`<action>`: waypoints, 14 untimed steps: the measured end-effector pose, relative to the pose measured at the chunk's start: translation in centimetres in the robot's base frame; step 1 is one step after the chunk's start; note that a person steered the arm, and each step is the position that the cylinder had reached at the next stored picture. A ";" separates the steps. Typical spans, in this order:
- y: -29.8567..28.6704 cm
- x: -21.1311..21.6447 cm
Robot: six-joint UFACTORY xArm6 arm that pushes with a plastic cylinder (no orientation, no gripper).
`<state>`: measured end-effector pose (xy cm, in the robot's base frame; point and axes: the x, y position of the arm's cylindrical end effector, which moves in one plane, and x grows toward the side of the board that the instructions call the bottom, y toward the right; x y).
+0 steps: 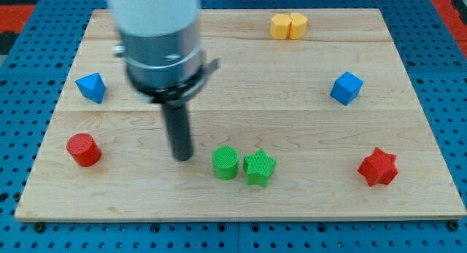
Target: Place the red blocks above the green blocks
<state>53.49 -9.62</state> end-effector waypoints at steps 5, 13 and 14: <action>-19.0 -0.5; 21.6 -2.2; 22.6 2.1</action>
<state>55.57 13.01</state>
